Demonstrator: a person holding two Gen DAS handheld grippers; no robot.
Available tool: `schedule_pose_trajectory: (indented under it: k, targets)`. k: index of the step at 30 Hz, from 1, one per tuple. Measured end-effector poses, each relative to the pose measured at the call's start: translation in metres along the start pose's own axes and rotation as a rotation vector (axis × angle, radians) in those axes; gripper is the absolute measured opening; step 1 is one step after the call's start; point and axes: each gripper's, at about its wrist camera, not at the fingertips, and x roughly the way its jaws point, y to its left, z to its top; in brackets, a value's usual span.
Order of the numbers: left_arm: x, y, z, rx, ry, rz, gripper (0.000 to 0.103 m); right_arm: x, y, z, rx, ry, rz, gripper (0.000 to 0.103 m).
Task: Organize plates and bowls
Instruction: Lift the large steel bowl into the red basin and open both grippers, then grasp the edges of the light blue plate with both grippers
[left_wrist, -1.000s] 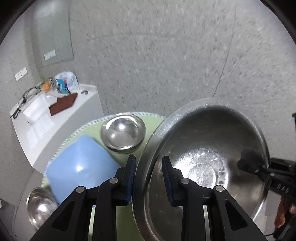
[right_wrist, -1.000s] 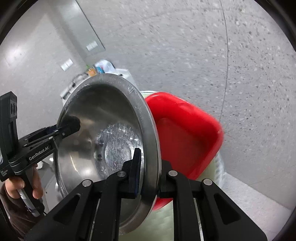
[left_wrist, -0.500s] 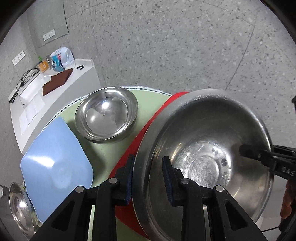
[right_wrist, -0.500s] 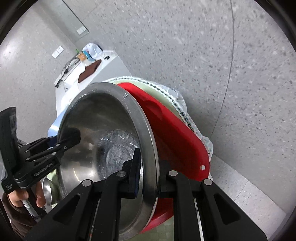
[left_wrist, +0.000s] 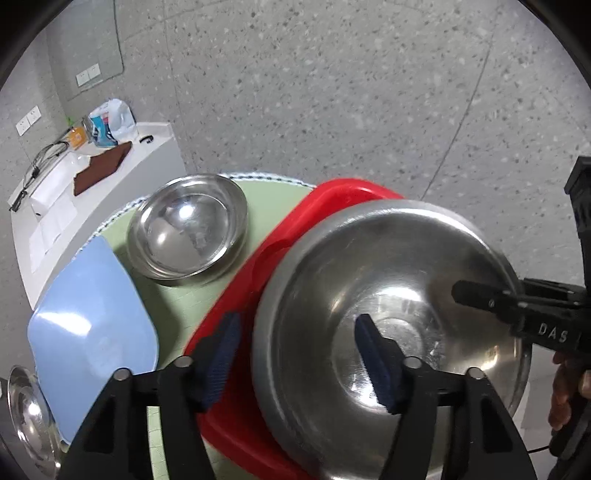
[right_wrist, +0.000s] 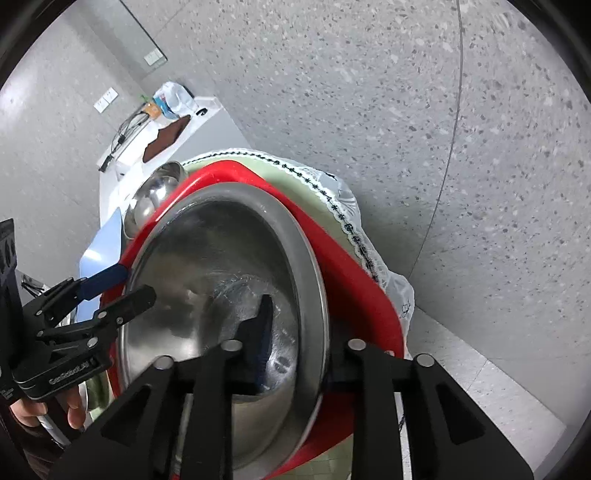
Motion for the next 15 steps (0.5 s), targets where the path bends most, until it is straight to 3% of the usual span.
schedule_pose_trajectory:
  k: [2, 6, 11, 15]
  targets:
    - [-0.013, 0.003, -0.002, -0.002, -0.034, -0.031, 0.071, -0.003, 0.004, -0.003, -0.003, -0.006, -0.016, 0.032]
    - [-0.041, 0.02, -0.006, -0.001, -0.093, -0.067, 0.081, -0.022, 0.013, -0.007, 0.006, -0.083, -0.075, 0.06]
    - [-0.082, 0.069, -0.019, 0.018, -0.126, -0.098, 0.082, -0.046, 0.035, -0.015, 0.029, -0.184, -0.247, 0.061]
    - [-0.119, 0.132, -0.031, 0.028, -0.157, -0.075, 0.094, -0.063, 0.09, -0.037, 0.052, -0.253, -0.234, 0.062]
